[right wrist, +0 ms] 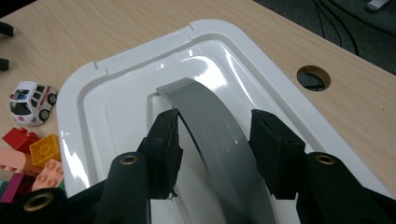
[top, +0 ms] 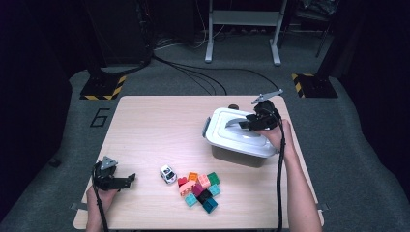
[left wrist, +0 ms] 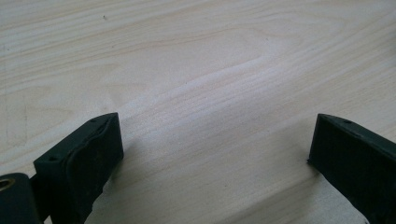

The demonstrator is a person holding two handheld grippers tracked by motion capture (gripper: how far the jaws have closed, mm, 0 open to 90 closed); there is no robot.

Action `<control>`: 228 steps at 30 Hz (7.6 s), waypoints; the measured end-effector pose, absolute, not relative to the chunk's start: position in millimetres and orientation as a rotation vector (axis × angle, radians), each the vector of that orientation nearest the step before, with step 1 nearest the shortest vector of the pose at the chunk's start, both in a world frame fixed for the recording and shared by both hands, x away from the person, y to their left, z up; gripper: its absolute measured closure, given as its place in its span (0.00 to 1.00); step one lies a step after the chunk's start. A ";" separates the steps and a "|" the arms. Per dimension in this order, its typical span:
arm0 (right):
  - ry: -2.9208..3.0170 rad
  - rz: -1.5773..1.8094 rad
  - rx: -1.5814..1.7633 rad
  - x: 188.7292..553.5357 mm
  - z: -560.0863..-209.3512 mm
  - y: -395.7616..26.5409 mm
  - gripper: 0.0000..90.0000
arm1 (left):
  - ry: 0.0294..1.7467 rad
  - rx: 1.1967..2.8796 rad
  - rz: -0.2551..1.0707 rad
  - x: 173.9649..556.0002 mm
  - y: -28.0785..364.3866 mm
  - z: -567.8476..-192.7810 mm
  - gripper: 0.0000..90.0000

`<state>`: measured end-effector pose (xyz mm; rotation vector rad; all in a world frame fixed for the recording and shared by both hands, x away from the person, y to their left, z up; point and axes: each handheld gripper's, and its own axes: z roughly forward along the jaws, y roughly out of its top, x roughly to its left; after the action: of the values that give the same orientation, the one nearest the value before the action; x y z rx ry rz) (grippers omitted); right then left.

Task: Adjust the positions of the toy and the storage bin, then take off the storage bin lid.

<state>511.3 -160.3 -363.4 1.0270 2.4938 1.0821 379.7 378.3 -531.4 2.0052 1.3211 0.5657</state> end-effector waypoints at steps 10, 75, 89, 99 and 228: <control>2.462 1.131 1.047 505.8 -365.7 -161.3 0.69 | 1.322 2.006 0.564 379.4 378.4 -531.1 0.03; 2.429 1.056 1.129 476.2 -369.7 -90.8 0.75 | 1.321 2.006 0.564 378.9 378.5 -531.1 0.04; 2.422 1.010 1.105 473.4 -368.1 -84.5 0.75 | 1.321 2.005 0.567 378.5 378.5 -531.0 0.04; 2.405 1.010 1.104 472.7 -365.1 -86.1 0.75 | 1.322 2.005 0.566 378.5 378.5 -531.0 0.04; 1.943 0.755 1.700 514.7 -450.0 -243.4 0.74 | 1.321 2.005 0.567 378.6 378.5 -531.1 0.05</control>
<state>514.7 -243.4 -450.0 1.7005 1.9431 0.7546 378.6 378.5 -531.1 2.0046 1.3206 0.5669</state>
